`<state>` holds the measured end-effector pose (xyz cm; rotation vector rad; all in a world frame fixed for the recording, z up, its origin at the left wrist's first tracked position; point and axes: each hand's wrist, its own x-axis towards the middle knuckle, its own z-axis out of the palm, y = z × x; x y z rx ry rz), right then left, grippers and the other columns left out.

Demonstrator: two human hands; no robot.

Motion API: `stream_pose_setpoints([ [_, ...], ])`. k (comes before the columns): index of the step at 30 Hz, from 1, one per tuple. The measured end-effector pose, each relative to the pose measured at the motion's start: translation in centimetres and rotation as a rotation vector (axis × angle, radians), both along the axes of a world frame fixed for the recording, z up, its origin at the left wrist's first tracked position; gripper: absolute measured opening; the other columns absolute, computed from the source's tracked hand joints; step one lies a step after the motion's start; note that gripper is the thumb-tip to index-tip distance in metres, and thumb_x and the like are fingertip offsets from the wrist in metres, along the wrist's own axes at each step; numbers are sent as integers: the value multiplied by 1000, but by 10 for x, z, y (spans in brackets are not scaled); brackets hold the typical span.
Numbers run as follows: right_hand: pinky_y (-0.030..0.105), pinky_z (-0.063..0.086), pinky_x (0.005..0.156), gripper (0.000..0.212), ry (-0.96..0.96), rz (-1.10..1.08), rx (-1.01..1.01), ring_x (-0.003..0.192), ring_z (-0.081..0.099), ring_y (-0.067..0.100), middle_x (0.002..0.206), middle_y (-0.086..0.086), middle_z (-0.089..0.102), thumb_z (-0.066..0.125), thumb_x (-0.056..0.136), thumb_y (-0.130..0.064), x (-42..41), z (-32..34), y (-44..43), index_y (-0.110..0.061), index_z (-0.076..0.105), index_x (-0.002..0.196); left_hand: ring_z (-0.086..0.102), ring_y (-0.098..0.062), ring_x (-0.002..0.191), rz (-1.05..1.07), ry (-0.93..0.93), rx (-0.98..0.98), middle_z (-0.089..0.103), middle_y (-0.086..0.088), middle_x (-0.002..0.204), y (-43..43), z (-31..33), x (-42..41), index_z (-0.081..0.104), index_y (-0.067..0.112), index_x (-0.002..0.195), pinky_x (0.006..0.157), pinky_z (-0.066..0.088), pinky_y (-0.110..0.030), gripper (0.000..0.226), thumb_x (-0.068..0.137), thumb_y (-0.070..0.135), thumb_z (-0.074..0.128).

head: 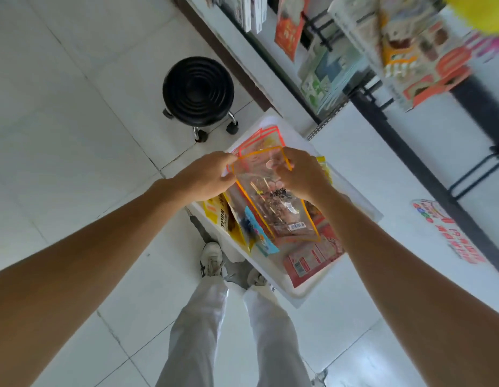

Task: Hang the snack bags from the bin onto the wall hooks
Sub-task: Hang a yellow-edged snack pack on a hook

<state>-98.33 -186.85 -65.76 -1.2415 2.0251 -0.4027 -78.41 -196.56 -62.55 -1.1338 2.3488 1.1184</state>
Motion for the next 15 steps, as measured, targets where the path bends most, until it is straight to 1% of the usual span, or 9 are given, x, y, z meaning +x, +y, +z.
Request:
stream_pose_setpoints([
  [2,41,54,70,16,-24,-35,-48,72,65,24,80,-3,66,55,93,-36,-7,36,4,-22,63,95,48,-22,131,22,23,0,51,-9,141,0,27,-3,45,12,142,100,39,-31,46,98,21,51],
  [4,42,53,75,12,-86,-71,-100,76,67,22,76,-12,63,59,93,-34,-15,72,9,-24,65,89,53,-22,126,51,56,5,57,-8,134,-1,57,-6,50,11,135,101,44,-36,43,94,25,52],
  [6,45,54,77,13,-138,-76,-153,79,67,23,77,-11,64,61,90,-41,-20,110,15,-29,66,88,54,-19,125,91,92,23,58,-6,134,-3,86,-9,48,13,138,103,46,-42,61,85,42,50],
  [8,48,56,77,7,-201,-82,-214,80,68,22,79,-9,70,59,87,-45,-24,148,22,-42,65,83,59,-21,119,120,131,26,63,-7,128,-3,118,-13,53,13,134,99,48,-42,71,76,53,45],
  [9,49,56,77,11,-222,-87,-253,80,69,20,77,-11,70,59,88,-41,-27,164,24,-47,63,80,62,-24,114,125,144,22,65,-10,122,-2,135,-16,57,10,128,96,49,-41,69,76,53,46],
  [10,49,56,77,17,-226,-90,-294,80,69,18,75,-14,70,60,89,-36,-31,182,25,-50,63,78,62,-26,113,131,137,18,65,-11,122,0,153,-18,59,8,125,94,49,-38,60,81,48,51],
  [11,48,57,77,19,-236,-99,-331,80,69,18,75,-15,70,61,89,-35,-32,201,27,-51,63,78,60,-25,115,132,133,28,63,-10,126,1,167,-19,57,8,127,96,47,-35,49,88,38,56],
  [13,40,58,76,23,-267,-113,-405,80,68,14,81,-9,71,64,88,-31,-35,237,27,-52,66,77,57,-19,120,130,156,64,59,-4,133,2,194,-22,55,13,132,102,43,-31,40,94,25,62],
  [15,24,54,68,43,-275,-107,-483,73,65,1,83,-10,70,62,91,-12,-39,272,25,-51,68,75,60,-10,114,138,237,137,63,5,124,4,222,-26,62,21,116,106,43,-33,28,89,27,69],
])
